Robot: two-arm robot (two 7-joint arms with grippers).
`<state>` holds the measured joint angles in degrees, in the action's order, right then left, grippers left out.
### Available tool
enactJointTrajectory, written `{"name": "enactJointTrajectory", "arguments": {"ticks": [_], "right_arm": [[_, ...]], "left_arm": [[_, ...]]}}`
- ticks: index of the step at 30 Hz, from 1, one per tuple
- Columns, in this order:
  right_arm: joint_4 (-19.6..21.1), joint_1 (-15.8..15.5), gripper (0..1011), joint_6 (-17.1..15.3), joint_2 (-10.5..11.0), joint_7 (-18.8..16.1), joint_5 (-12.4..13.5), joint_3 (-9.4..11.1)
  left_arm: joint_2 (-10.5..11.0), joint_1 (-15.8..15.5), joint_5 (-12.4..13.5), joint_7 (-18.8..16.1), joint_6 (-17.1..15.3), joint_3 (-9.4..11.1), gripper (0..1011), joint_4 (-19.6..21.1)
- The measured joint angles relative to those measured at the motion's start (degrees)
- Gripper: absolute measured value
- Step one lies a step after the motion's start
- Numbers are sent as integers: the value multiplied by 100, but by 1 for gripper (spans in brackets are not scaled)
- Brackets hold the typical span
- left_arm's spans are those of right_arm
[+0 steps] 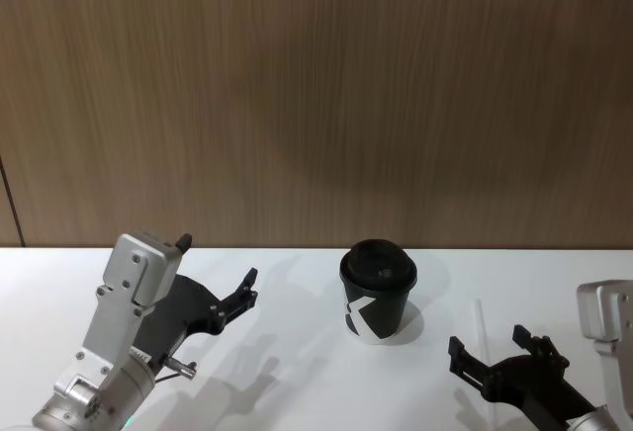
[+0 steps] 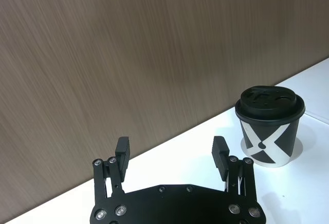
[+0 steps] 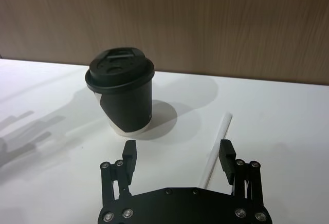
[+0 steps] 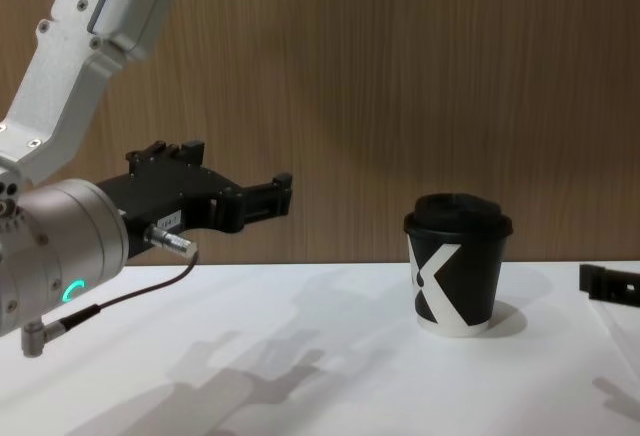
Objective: Pick up the straw with one hand, pass it to the other hand, and insert it into the cup.
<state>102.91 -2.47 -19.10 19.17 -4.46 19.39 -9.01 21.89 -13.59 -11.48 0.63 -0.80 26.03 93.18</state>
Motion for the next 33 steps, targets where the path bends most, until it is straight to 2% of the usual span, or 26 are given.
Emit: {"name": "enactJointTrajectory", "arguments": {"ticks": [14,33], "right_arm": [[51,-203,1001,-227,22,27,-59,63],[17,-343,1001,-258,29,34,-235,85]], "left_arm": [[0,0,0,0,0,0,1003,0],[0,0,0,0,0,0,1003,0]]}}
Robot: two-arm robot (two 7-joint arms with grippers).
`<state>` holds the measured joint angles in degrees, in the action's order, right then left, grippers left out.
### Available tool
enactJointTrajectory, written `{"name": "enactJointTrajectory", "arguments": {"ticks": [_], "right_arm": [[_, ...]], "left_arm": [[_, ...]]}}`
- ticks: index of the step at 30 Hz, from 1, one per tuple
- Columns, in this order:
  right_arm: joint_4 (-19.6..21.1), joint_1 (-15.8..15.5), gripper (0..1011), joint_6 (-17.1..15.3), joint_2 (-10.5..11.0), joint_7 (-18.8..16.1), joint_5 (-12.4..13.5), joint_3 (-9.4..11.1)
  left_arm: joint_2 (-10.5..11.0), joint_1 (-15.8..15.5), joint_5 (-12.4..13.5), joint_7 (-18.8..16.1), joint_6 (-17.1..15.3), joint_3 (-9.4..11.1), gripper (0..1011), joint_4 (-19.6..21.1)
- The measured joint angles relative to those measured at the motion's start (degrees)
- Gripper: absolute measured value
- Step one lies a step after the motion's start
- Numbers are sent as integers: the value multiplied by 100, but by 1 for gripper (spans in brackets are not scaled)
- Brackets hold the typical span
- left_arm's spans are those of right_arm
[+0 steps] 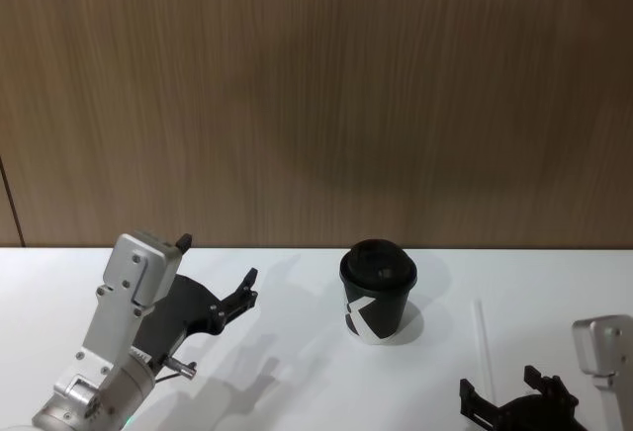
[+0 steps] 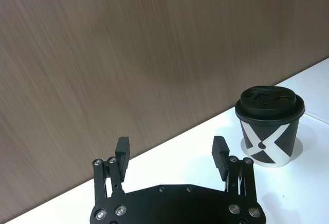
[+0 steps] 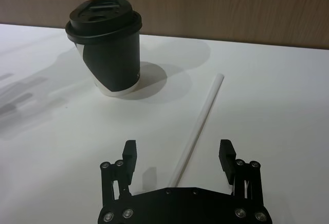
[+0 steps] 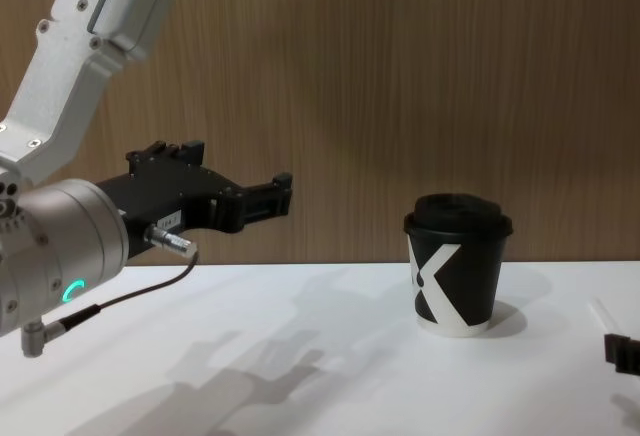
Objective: Pick up the straw with one hand, pass it to the other hand, and insert it into the cup.
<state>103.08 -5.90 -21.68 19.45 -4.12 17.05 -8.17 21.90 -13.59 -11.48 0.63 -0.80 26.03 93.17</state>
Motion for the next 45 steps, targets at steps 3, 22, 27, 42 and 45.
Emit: {"name": "enactJointTrajectory", "arguments": {"ticks": [3,22,27,42,45], "right_arm": [[-11,-11,1001,-7,10,-8,-40,-4],[-163,3,1001,-143,16,-73,-183,3],[-216,38,1001,-187,-8,-89,-210,6],[-282,114,1001,-299,-73,-136,-273,1],[-284,120,978,-317,-80,-144,-286,-1]], "left_arm": [[0,0,0,0,0,0,1003,0],[0,0,0,0,0,0,1003,0],[0,0,0,0,0,0,1003,0],[0,0,0,0,0,0,1003,0],[0,0,0,0,0,0,1003,0]]}}
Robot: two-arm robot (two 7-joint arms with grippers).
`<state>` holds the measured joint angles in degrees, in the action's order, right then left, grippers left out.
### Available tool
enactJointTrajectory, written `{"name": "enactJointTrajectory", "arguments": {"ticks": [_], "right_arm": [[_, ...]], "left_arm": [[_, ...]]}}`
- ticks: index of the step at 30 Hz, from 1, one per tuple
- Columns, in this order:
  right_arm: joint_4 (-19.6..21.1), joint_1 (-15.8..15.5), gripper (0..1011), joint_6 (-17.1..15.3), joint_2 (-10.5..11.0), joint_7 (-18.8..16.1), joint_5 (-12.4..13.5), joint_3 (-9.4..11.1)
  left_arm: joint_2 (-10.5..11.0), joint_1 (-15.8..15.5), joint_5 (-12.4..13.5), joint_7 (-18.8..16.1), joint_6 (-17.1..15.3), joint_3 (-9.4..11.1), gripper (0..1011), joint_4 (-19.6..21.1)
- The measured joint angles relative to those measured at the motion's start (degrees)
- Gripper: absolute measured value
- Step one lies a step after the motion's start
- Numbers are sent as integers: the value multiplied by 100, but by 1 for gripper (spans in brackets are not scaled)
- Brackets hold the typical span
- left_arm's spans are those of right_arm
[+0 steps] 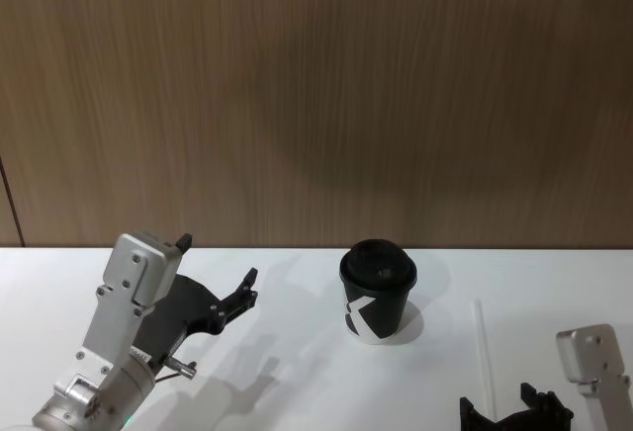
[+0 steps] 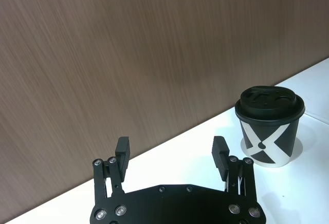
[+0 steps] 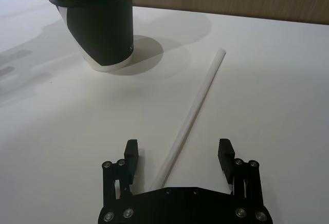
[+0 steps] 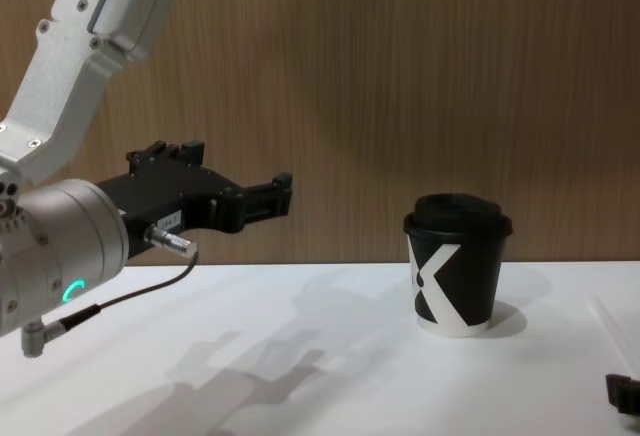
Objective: Pick up the straw with one hand, pass it to the other hand, and insert it into the cup.
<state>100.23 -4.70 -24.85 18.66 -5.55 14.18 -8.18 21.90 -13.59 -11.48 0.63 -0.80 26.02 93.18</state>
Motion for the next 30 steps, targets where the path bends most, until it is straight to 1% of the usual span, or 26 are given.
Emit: {"name": "enactJointTrajectory", "arguments": {"ticks": [4,7,8,10,12,13,15,16,19,21,23,26,27,28,29,30], "right_arm": [[-1,5,910,-13,-4,-7,-11,-2],[-4,9,812,-25,-8,-15,-19,-4],[-4,10,797,-27,-9,-16,-20,-5],[-5,11,722,-33,-10,-19,-24,-5],[-6,12,684,-36,-11,-22,-26,-6],[-6,12,625,-37,-11,-22,-28,-7],[-7,14,593,-42,-13,-24,-33,-9],[-7,14,524,-42,-13,-24,-33,-9],[-10,15,462,-47,-15,-26,-37,-10],[-10,16,389,-50,-16,-27,-38,-10],[-10,17,338,-52,-17,-27,-39,-10],[-10,19,221,-57,-18,-29,-41,-10],[-10,19,191,-58,-18,-29,-42,-10],[-10,19,191,-59,-18,-29,-42,-10],[-10,19,127,-60,-19,-30,-43,-10],[-10,19,111,-61,-19,-31,-43,-10]], "left_arm": [[0,0,0,0,0,0,1003,0],[0,0,0,0,0,0,1003,0],[0,0,0,0,0,0,1003,0],[0,0,0,0,0,0,1003,0],[0,0,0,0,0,0,1003,0],[0,0,0,0,0,0,1003,0],[0,0,0,0,0,0,1003,0],[0,0,0,0,0,0,1003,0],[0,0,0,0,0,0,1003,0],[0,0,0,0,0,0,1003,0],[0,0,0,0,0,0,1003,0],[0,0,0,0,0,0,1003,0],[0,0,0,0,0,0,1003,0],[0,0,0,0,0,0,1004,0],[0,0,0,0,0,0,1003,0],[0,0,0,0,0,0,1003,0]]}}
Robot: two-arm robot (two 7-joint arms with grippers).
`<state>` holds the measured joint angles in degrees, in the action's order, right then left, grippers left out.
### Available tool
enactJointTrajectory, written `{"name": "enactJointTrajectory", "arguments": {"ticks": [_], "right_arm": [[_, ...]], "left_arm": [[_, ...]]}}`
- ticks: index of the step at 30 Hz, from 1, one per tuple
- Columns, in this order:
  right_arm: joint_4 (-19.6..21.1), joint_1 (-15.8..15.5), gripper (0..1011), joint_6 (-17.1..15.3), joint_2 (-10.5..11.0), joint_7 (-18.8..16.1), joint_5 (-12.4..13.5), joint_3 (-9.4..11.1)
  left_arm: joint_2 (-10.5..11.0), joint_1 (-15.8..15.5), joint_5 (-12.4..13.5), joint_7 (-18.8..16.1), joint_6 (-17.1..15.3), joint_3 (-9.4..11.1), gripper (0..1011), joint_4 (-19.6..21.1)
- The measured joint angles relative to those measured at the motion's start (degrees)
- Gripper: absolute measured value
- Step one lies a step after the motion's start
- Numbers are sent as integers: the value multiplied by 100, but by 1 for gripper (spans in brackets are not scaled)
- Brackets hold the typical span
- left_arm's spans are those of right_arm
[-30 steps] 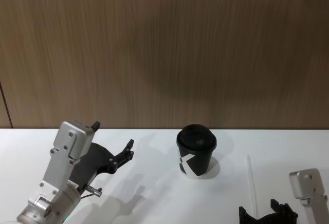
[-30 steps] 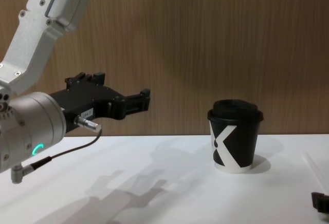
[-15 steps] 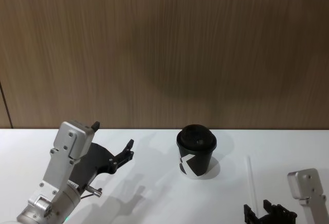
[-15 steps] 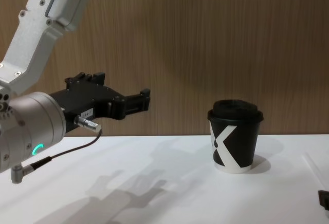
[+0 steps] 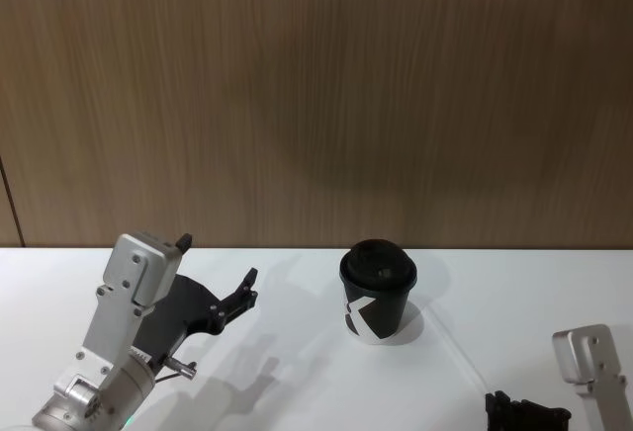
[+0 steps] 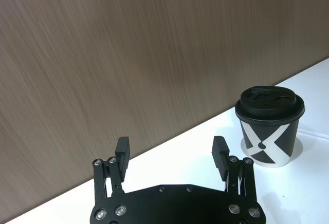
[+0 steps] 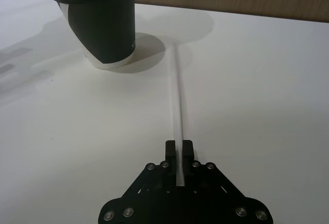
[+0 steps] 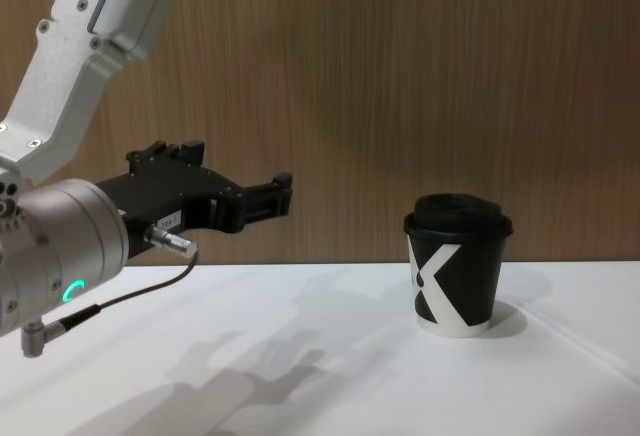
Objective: Pick up the straw with one hand, pass it to the other hand, and insert it into the cup.
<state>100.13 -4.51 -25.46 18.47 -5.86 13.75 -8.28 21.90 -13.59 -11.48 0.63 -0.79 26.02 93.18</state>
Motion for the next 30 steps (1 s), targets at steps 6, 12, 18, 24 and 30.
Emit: {"name": "enactJointTrajectory", "arguments": {"ticks": [6,12,18,24,30], "right_arm": [[0,0,17,-2,0,-2,-2,0],[1,1,6,-5,0,-3,-2,1],[1,0,6,-5,-6,-2,-10,5],[-21,-14,6,142,-59,71,-78,23],[-65,-19,6,480,-116,203,-214,53]], "left_arm": [[0,0,0,0,0,0,1003,0],[0,0,0,0,0,0,1003,0],[0,0,0,0,0,0,1003,0],[0,0,0,0,0,0,1003,0],[0,0,0,0,0,0,1003,0]]}}
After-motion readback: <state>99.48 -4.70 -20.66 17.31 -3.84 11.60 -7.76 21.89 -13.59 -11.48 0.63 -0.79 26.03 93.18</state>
